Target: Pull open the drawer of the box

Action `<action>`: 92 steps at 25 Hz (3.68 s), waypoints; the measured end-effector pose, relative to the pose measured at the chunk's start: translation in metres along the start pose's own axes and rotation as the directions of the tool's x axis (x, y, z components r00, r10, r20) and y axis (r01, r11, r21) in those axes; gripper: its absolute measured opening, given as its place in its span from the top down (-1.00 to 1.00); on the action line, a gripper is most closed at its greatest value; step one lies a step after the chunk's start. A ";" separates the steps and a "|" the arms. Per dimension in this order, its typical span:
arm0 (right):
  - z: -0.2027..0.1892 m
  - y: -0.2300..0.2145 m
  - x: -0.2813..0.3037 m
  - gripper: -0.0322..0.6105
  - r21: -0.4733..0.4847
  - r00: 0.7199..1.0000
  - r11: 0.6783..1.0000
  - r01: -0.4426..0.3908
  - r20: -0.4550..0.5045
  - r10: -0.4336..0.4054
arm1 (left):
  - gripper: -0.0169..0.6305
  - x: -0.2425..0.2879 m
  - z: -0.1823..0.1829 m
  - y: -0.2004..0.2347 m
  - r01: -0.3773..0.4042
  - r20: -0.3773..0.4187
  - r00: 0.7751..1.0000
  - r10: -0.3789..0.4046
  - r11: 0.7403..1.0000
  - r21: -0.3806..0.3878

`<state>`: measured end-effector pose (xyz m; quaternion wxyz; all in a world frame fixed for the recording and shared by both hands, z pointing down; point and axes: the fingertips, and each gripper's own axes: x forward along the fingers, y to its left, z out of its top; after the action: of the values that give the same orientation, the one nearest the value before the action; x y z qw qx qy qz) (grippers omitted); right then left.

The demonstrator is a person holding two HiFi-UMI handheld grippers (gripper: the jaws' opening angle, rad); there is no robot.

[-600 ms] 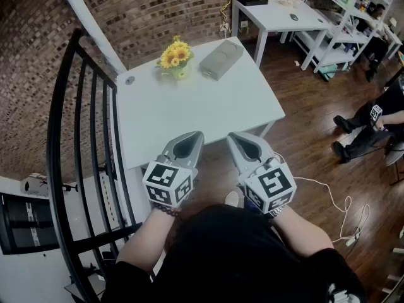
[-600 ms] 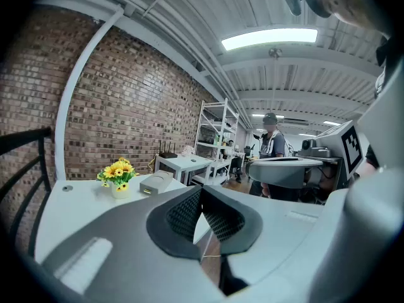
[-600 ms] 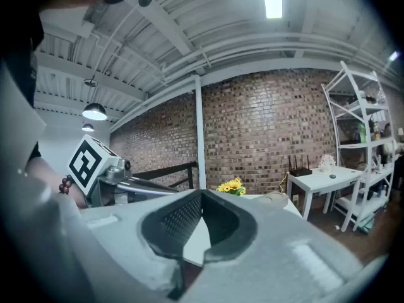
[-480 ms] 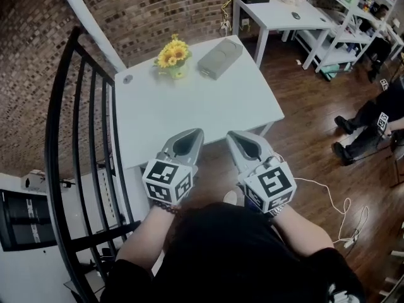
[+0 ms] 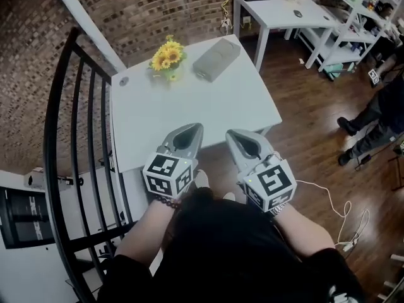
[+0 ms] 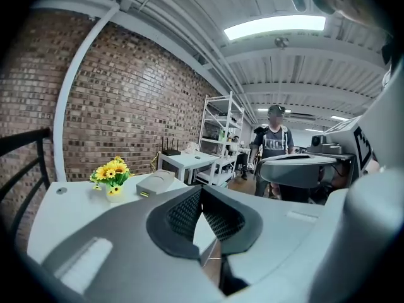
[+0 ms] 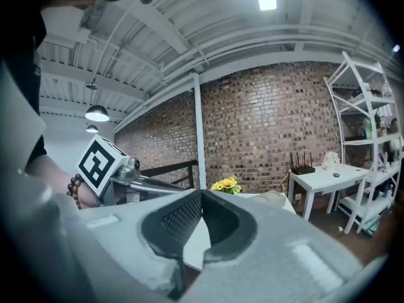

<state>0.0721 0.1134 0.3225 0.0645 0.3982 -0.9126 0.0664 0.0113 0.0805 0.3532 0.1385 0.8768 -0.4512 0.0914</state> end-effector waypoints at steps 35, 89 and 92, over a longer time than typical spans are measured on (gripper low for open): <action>-0.033 -0.130 0.197 0.93 -0.031 0.956 0.999 0.027 -0.290 -0.035 | 0.67 0.238 -0.065 0.210 -0.029 -0.150 0.986 -0.070 0.821 -0.570; -0.049 -0.119 0.236 0.93 -0.006 0.933 0.995 -0.101 -0.348 0.093 | 0.73 0.223 -0.156 0.261 -0.204 -0.227 0.974 0.020 0.526 -0.826; -0.046 -0.112 0.236 0.93 -0.015 0.932 0.992 -0.125 -0.343 0.112 | 0.74 0.210 -0.160 0.263 -0.216 -0.226 0.973 0.044 0.517 -0.828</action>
<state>-0.0015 -0.1234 0.4161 0.2251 0.3238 -0.9109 0.1218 -0.0882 -0.1742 0.6069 0.5790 0.6503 -0.4890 -0.0522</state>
